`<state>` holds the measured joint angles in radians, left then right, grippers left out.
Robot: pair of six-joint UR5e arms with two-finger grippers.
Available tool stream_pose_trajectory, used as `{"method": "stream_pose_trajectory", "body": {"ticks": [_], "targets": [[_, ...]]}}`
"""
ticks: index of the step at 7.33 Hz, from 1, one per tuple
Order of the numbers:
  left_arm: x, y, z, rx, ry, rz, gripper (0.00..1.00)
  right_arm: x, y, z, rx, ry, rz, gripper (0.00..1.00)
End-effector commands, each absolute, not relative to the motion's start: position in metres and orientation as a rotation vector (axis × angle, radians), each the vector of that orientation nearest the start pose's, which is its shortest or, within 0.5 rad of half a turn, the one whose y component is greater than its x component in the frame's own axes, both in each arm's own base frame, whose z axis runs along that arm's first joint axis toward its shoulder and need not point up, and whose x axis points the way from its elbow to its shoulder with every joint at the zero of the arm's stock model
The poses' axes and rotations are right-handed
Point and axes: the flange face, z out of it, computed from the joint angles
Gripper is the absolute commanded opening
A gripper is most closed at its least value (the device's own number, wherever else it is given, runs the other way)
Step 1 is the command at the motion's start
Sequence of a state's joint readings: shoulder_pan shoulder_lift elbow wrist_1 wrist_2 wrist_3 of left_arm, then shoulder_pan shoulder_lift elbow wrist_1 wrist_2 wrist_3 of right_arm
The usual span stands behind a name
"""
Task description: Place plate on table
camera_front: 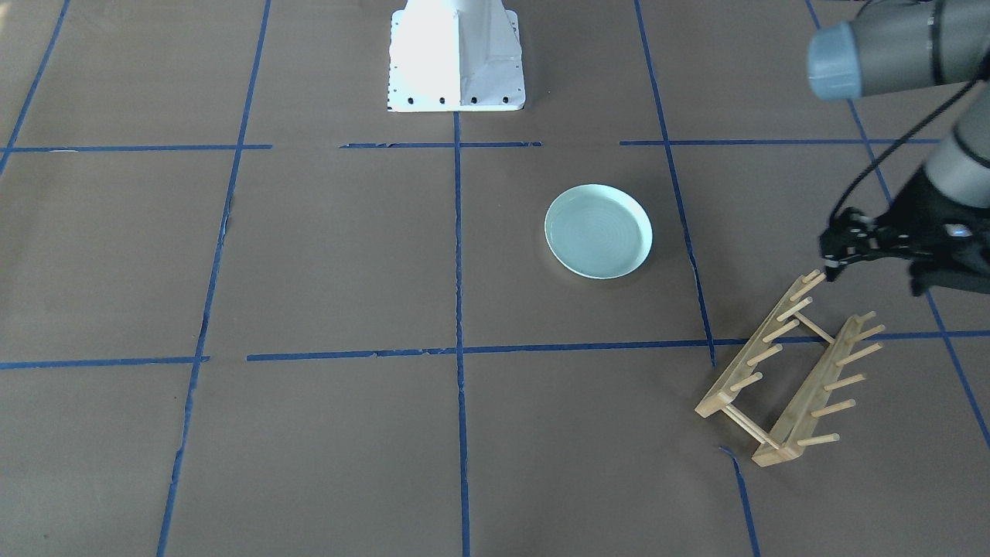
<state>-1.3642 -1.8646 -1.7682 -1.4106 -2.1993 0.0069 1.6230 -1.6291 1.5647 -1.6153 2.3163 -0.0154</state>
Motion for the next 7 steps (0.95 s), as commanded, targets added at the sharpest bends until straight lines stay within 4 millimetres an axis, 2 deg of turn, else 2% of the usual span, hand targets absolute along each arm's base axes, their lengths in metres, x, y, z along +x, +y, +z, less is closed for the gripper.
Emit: {"method": "stream_pose_trajectory", "body": {"ticks": [1,2,4,5,6,7], "targets": [[-0.074,-0.537,0.549,0.195,0.630,0.290,1.00,0.090,-0.454,0.696,-0.079,-0.748,0.076,1.00],[-0.082,-0.510,0.584,0.157,0.633,0.255,1.00,0.090,-0.454,0.696,-0.079,-0.748,0.076,1.00],[-0.084,-0.475,0.629,0.081,0.659,0.217,1.00,0.090,-0.454,0.696,-0.079,-0.748,0.076,1.00],[-0.079,-0.471,0.633,0.075,0.741,0.208,1.00,0.090,-0.454,0.696,-0.079,-0.748,0.076,1.00],[-0.075,-0.445,0.653,0.041,0.828,0.180,1.00,0.090,-0.454,0.696,-0.079,-0.748,0.076,1.00],[-0.074,-0.444,0.654,0.050,0.838,0.174,1.00,0.090,-0.454,0.696,-0.079,-0.748,0.076,1.00]]}}
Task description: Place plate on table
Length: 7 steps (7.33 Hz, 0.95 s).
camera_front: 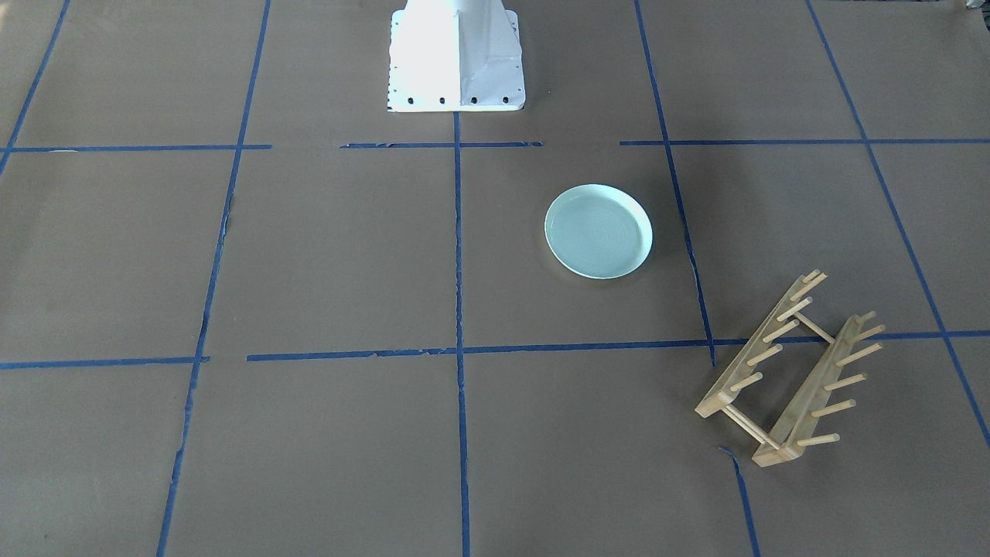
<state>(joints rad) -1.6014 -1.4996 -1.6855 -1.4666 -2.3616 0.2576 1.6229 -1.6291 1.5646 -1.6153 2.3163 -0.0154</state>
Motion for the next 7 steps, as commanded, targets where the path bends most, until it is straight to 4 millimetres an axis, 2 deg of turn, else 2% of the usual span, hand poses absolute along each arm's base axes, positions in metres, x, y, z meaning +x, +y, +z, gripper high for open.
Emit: {"method": "stream_pose_trajectory", "body": {"ticks": [1,2,3,4,7], "targets": [[-0.074,-0.441,0.659,0.039,0.838,0.171,1.00,0.090,-0.454,0.696,-0.079,-0.748,0.076,1.00],[-0.076,-0.447,0.651,0.057,0.821,0.180,1.00,0.090,-0.454,0.696,-0.079,-0.748,0.076,1.00],[-0.080,-0.448,0.653,0.054,0.769,0.186,1.00,0.090,-0.454,0.696,-0.079,-0.748,0.076,1.00],[-0.083,-0.459,0.642,0.075,0.727,0.199,1.00,0.090,-0.454,0.696,-0.079,-0.748,0.076,1.00],[-0.083,-0.462,0.638,0.083,0.730,0.202,1.00,0.090,-0.454,0.696,-0.079,-0.748,0.076,1.00]]}}
